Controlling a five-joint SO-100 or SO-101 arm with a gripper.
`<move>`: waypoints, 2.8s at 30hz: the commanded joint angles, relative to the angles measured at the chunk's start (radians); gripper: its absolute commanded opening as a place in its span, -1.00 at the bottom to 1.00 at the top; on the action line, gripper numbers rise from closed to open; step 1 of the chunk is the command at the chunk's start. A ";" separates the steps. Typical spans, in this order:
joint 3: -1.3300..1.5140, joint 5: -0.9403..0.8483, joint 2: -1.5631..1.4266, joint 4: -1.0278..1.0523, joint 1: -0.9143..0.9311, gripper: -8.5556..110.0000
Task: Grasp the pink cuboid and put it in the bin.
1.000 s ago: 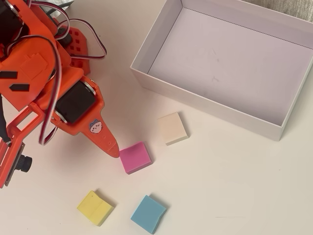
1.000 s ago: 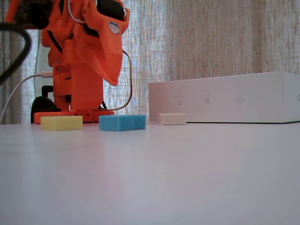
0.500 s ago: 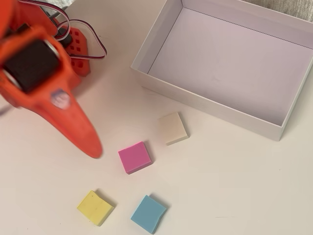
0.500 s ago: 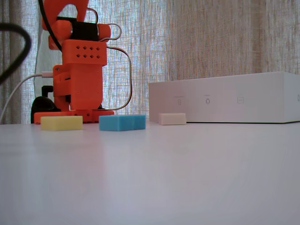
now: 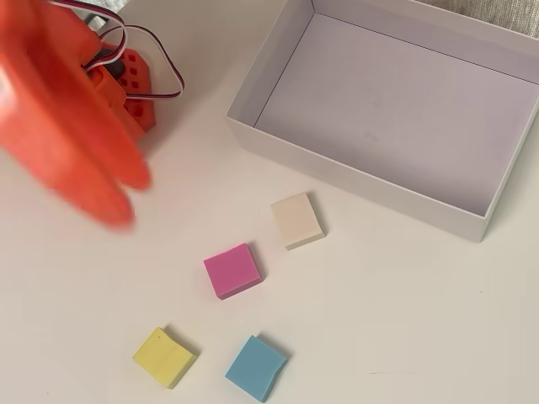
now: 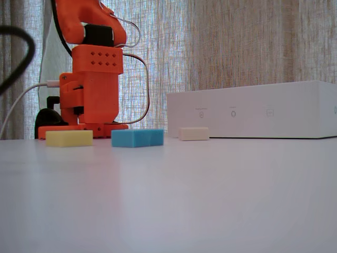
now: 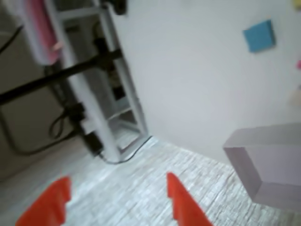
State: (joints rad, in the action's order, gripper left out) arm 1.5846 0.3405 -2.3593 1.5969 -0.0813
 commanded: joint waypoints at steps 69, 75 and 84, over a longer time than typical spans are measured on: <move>0.761 -0.124 0.463 -0.476 0.034 -1.00; 0.617 -0.316 0.267 -0.431 0.049 -1.00; 0.430 -0.476 -0.020 -0.399 -0.170 -1.00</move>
State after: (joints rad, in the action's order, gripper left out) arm 2.0816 -0.0982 -2.2872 1.1904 -0.1626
